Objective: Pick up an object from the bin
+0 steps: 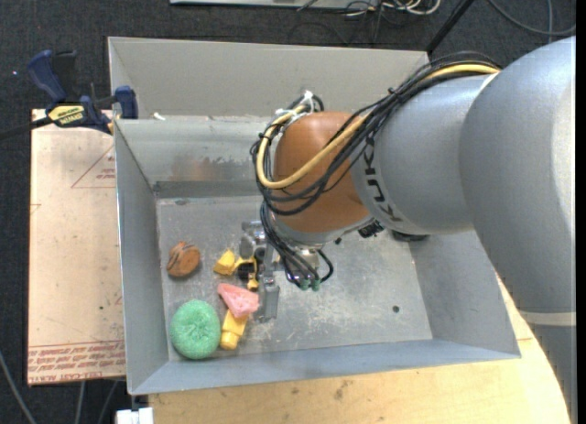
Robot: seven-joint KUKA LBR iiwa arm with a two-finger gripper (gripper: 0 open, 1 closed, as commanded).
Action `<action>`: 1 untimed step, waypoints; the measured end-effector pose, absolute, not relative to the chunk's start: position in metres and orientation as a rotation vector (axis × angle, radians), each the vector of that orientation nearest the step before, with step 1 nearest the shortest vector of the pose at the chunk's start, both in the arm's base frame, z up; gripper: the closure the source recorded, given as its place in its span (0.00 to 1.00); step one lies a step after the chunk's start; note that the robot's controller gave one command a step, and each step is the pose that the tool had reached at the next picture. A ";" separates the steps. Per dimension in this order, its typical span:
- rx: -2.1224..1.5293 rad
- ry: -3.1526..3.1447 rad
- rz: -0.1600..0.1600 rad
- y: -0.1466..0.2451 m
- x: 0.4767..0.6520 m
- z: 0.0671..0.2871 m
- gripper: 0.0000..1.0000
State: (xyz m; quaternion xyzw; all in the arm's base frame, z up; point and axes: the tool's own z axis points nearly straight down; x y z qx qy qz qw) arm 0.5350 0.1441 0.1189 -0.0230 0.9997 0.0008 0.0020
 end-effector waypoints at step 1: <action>-0.085 3.134 0.004 0.140 0.557 0.070 0.00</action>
Offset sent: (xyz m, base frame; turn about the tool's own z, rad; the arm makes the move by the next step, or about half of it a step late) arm 0.0287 0.0025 -0.0489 0.0193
